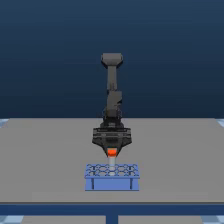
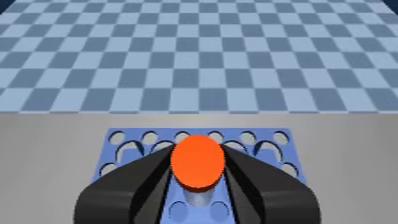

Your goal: Pick up the centrifuge tube on the rack

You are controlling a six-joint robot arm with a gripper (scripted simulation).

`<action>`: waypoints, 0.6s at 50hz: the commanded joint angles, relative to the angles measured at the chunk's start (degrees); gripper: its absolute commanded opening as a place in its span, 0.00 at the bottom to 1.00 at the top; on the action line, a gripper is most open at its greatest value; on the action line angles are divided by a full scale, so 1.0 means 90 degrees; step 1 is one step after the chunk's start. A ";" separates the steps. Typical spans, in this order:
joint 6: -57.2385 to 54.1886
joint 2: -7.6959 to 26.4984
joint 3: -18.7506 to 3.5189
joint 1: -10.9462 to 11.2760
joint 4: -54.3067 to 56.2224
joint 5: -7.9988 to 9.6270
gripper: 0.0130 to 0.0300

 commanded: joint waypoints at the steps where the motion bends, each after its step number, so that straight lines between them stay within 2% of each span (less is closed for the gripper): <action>1: -0.0001 -0.0082 -0.0047 0.0000 0.0002 0.0164 0.00; 2: -0.0003 -0.0143 -0.0080 0.0000 0.0003 0.0259 0.00; 3: -0.0003 -0.0143 -0.0080 0.0000 0.0003 0.0259 0.00; 4: -0.0005 -0.0212 -0.0119 0.0000 0.0005 0.0367 0.00; 6: -0.0005 -0.0212 -0.0119 0.0000 0.0005 0.0367 0.00; 7: -0.0007 -0.0285 -0.0164 0.0000 0.0007 0.0484 0.00; 8: -0.0007 -0.0285 -0.0164 0.0000 0.0007 0.0484 0.00; 9: -0.0010 -0.0354 -0.0208 0.0000 0.0010 0.0597 0.00; 11: -0.0010 -0.0354 -0.0208 0.0000 0.0010 0.0597 0.00; 14: -0.0019 -0.0466 -0.0285 0.0000 0.0019 0.0786 0.00; 16: -0.0019 -0.0466 -0.0285 0.0000 0.0019 0.0786 0.00; 19: -0.0019 -0.0545 -0.0344 0.0000 0.0019 0.0925 0.00; 30: -0.0079 -0.0631 -0.0412 0.0000 0.0079 0.1079 0.00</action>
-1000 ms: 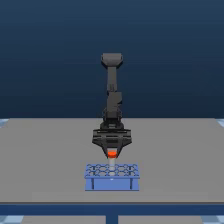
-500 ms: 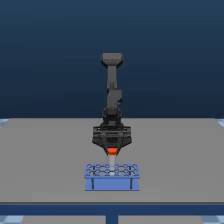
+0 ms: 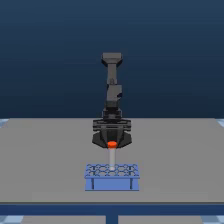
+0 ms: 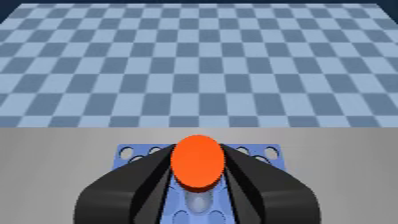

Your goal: Pick up the centrifuge tube on the rack

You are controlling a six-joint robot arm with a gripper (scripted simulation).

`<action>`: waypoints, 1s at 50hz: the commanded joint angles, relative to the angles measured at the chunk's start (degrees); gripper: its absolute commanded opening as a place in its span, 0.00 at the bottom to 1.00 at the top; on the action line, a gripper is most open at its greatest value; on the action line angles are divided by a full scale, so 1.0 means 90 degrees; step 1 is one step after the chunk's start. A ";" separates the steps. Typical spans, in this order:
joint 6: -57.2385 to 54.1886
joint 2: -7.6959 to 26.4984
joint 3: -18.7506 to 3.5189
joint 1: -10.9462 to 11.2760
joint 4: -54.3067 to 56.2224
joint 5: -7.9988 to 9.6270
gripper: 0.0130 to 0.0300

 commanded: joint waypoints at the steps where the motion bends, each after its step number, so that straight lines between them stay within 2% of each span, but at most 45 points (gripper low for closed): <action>1: -0.0035 -0.0031 -0.0030 0.0000 0.0034 0.0150 0.00; 31: 0.0031 -0.0135 -0.0121 0.0000 -0.0033 0.0345 0.00; 50: -0.0689 -0.0175 -0.0159 0.0000 0.0687 0.0422 0.00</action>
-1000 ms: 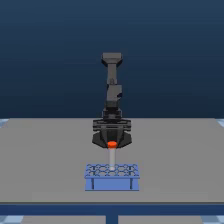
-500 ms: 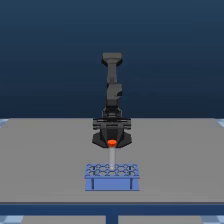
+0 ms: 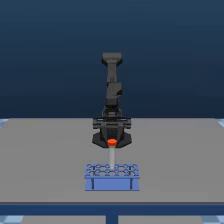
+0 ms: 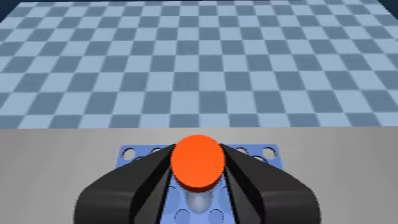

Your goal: Pick up the centrifuge tube on the rack

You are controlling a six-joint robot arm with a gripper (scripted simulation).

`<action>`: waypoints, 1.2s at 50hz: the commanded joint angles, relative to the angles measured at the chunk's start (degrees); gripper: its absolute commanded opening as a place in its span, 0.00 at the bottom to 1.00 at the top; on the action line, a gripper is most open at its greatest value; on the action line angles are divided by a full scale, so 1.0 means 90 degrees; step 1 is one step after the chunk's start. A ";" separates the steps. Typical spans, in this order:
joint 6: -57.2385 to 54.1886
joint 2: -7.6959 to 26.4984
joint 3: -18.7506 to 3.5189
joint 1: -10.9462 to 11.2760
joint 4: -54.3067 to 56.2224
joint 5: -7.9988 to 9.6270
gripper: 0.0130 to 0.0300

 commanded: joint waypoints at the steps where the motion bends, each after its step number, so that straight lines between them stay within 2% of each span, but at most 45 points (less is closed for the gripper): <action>1: -0.0246 -0.0011 -0.0012 0.0000 0.0204 0.0025 0.00; 14: -0.0718 -0.0037 -0.0037 0.0000 0.0675 0.0075 0.00; 31: -0.0736 -0.0057 -0.0057 0.0000 0.0693 0.0116 0.00; 60: 0.0436 -0.0106 -0.0107 0.0000 -0.0478 0.0214 0.00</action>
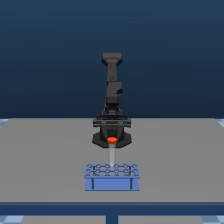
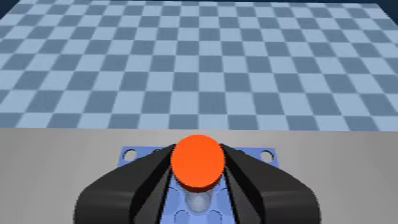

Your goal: Pick up the centrifuge tube on the rack

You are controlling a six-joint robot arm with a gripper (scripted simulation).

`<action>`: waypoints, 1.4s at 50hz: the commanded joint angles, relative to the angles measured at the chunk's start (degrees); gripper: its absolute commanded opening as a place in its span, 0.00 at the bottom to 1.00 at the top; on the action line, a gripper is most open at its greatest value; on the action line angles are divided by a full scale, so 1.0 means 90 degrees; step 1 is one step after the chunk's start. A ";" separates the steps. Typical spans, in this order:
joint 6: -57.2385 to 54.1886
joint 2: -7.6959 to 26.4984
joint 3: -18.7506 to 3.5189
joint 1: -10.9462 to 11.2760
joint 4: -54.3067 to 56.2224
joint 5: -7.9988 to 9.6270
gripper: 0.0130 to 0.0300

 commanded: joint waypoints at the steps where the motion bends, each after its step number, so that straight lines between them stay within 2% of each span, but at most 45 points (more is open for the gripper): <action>1: 0.0269 -0.0010 -0.0011 0.0000 -0.0204 0.0020 0.00; 19: 0.0678 -0.0042 -0.0047 0.0000 -0.0613 0.0088 0.00; 51: 0.0365 -0.0128 -0.0145 0.0000 -0.0300 0.0273 0.00; 61: 0.0388 -0.0187 -0.0218 0.0000 -0.0323 0.0403 0.00; 70: 0.0365 -0.0295 -0.0368 0.0000 -0.0300 0.0661 0.00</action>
